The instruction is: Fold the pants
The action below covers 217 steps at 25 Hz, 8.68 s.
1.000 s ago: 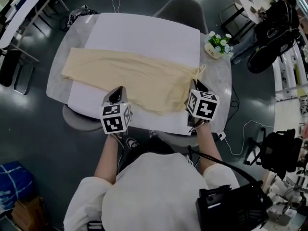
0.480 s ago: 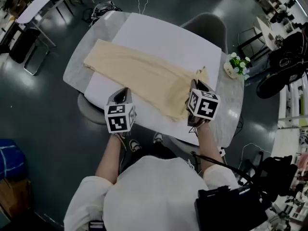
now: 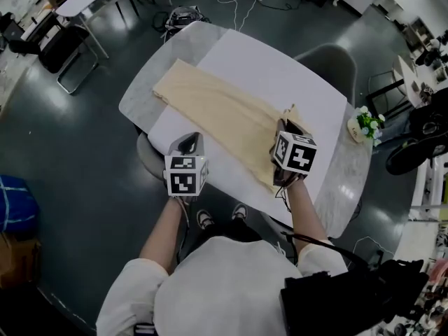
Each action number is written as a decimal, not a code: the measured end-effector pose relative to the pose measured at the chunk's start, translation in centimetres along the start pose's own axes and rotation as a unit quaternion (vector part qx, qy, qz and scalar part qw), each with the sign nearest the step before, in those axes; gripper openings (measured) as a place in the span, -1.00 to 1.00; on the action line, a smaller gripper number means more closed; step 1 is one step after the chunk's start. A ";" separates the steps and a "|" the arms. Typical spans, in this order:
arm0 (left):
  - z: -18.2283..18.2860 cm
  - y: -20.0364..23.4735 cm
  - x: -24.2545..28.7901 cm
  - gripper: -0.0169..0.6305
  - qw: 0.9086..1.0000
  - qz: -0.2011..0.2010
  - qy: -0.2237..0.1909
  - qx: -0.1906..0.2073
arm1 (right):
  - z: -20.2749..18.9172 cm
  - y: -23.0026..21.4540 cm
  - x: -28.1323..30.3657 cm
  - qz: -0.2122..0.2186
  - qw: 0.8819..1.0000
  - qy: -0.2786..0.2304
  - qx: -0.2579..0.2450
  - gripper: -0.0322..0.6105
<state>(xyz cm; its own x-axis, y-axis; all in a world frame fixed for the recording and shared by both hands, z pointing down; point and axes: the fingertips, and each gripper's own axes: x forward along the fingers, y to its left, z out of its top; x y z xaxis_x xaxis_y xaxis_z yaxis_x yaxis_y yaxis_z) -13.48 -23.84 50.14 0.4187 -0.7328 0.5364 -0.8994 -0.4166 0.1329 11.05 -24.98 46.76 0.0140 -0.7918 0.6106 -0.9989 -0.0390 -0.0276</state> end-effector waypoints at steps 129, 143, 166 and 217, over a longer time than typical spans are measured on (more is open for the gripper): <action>-8.1 5.1 5.0 -0.92 0.991 0.068 0.048 -0.106 | -11.6 3.2 12.0 0.074 0.985 0.098 0.118 -0.89; -3.8 5.3 2.2 -0.92 0.992 0.074 0.010 -0.102 | -4.5 6.3 8.3 0.113 0.986 0.051 0.111 -0.89; -3.3 19.1 -4.4 -0.92 0.977 0.128 -0.030 -0.165 | 10.9 26.9 16.0 0.175 0.984 0.013 0.025 -0.88; 5.3 4.6 -10.2 -0.92 0.981 0.127 -0.119 -0.086 | 4.0 14.3 -4.1 0.182 0.978 -0.096 -0.018 -0.92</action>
<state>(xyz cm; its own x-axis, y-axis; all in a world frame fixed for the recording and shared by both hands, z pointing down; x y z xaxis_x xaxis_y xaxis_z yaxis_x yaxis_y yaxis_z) -21.24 -21.17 40.84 0.1778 -0.9146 0.3632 -0.9778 -0.1225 0.1700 -3.09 -24.70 40.67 -0.3384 -0.8491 0.4055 -0.9400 0.2857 -0.1862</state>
